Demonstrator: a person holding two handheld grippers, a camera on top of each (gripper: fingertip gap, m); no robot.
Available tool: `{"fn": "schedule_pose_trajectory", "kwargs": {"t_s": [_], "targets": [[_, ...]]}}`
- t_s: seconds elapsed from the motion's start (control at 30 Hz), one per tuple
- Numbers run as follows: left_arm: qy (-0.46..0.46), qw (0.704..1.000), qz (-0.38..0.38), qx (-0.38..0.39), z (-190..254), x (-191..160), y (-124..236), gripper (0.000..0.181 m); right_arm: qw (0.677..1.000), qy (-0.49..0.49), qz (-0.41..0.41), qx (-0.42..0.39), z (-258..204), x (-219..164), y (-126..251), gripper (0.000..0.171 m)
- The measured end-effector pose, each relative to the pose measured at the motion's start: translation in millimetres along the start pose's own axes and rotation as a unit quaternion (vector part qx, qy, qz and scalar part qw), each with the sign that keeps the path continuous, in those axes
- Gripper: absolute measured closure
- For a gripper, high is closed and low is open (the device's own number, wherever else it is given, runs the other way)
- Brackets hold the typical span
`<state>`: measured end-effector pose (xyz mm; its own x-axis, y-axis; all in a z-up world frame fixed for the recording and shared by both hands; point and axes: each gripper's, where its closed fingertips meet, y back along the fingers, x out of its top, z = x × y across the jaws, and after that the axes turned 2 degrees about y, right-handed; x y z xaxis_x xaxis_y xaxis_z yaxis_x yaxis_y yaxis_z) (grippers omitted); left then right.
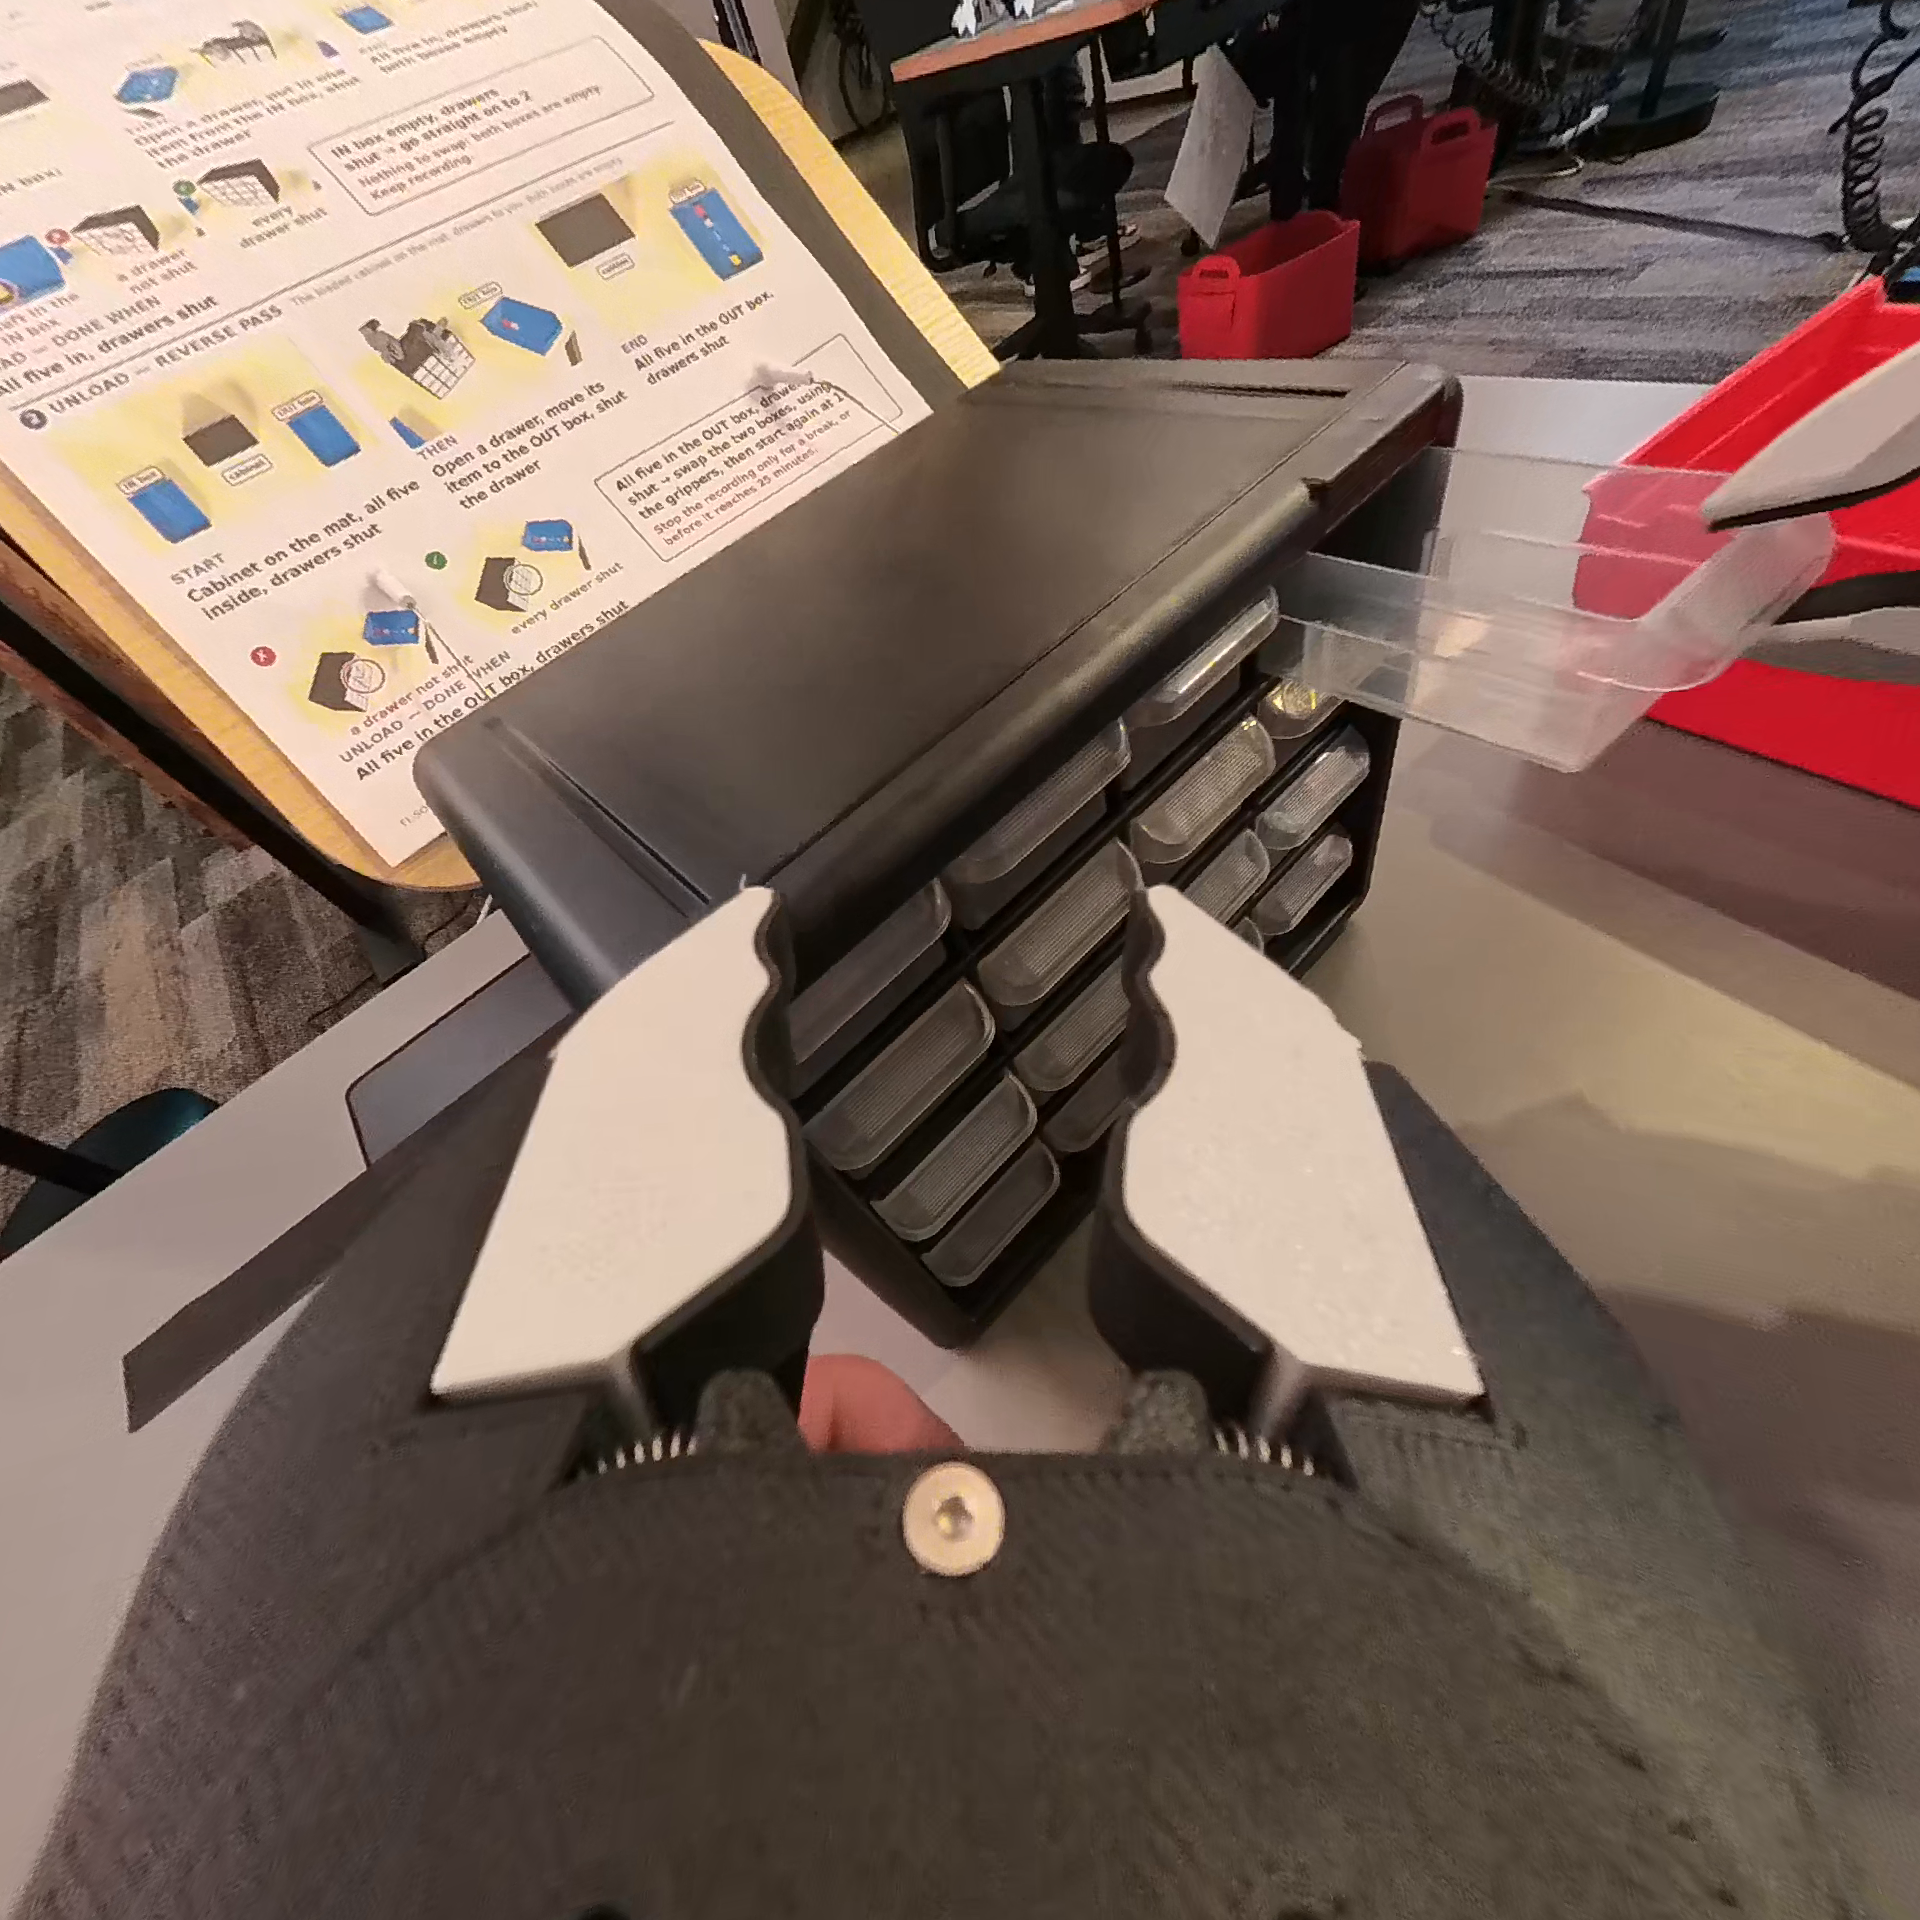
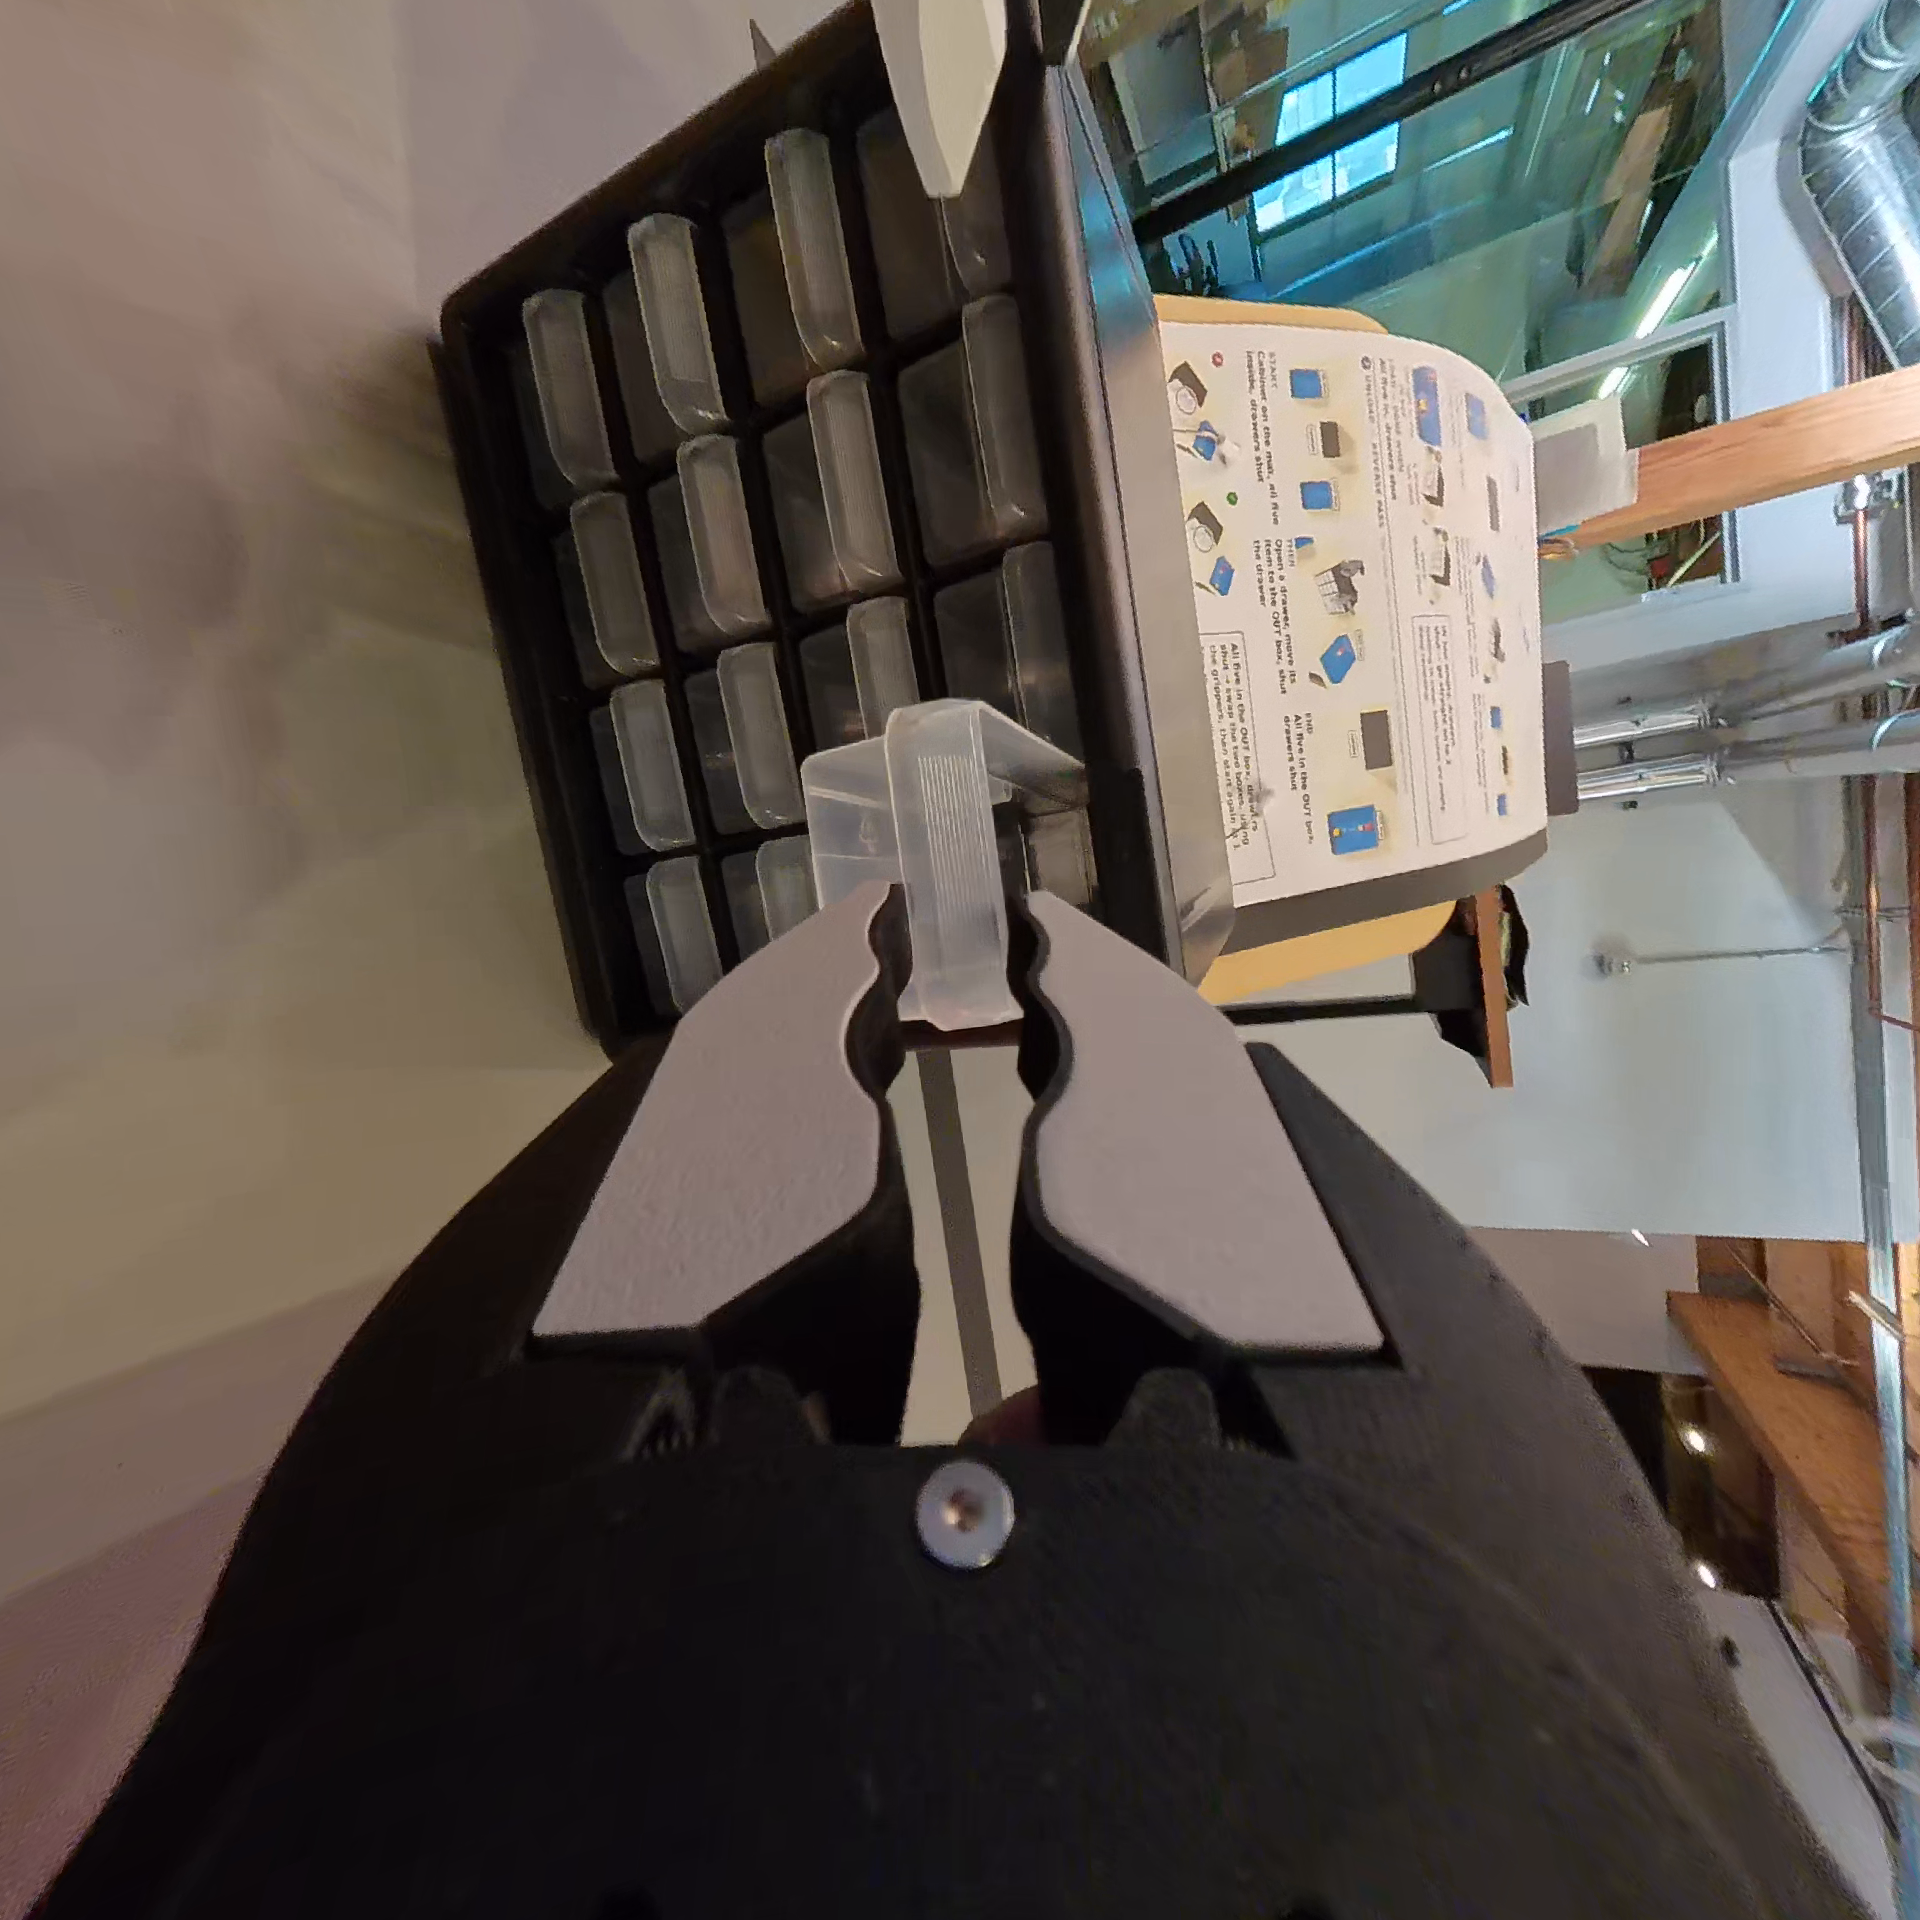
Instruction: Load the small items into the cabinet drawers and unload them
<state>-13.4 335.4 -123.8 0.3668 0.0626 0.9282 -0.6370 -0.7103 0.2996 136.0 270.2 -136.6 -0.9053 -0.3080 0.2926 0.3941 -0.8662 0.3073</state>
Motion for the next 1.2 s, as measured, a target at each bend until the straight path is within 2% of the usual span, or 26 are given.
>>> {"fn": "schedule_pose_trajectory", "kwargs": {"t_s": [0.07,0.17,0.2,0.43,0.6,0.7,0.77,0.8,0.87,1.03,1.13,1.2], "targets": [[0.001,1.000,0.000,-0.002,0,0,0,0.121,1.000,-0.002,-0.019,-0.011,3,-4,-7,0.154],[0.003,1.000,0.007,-0.002,0,0,0,0.121,0.997,-0.012,-0.062,-0.038,10,-19,-21,0.127],[0.003,1.000,0.006,-0.003,0,0,0,0.121,0.995,-0.015,-0.077,-0.059,16,-24,-24,0.124],[0.002,1.000,-0.001,-0.010,6,-1,1,0.121,0.979,-0.059,-0.144,-0.130,41,-45,-40,0.117],[-0.007,1.000,0.001,-0.006,4,-2,2,0.124,0.961,-0.108,-0.213,-0.136,38,-68,-55,0.110],[-0.024,1.000,-0.007,0.010,-1,-3,3,0.120,0.963,-0.106,-0.211,-0.133,21,-71,-54,0.117],[-0.027,0.999,-0.006,0.016,-4,-2,4,0.120,0.969,-0.088,-0.192,-0.126,3,-64,-53,0.126],[-0.020,1.000,-0.004,0.013,-4,-2,4,0.120,0.974,-0.075,-0.177,-0.119,-5,-58,-54,0.136],[-0.010,1.000,-0.004,0.008,-4,-2,3,0.120,0.978,-0.039,-0.166,-0.119,-15,-51,-60,0.140],[-0.013,1.000,-0.003,0.008,-3,-3,3,0.119,0.977,0.003,-0.161,-0.141,-20,-50,-82,0.145],[-0.013,1.000,-0.004,0.007,-3,-3,3,0.119,0.973,0.009,-0.154,-0.170,-10,-50,-85,0.160],[-0.013,1.000,-0.004,0.008,-3,-3,3,0.119,0.975,0.007,-0.152,-0.163,-9,-50,-83,0.161]]}}
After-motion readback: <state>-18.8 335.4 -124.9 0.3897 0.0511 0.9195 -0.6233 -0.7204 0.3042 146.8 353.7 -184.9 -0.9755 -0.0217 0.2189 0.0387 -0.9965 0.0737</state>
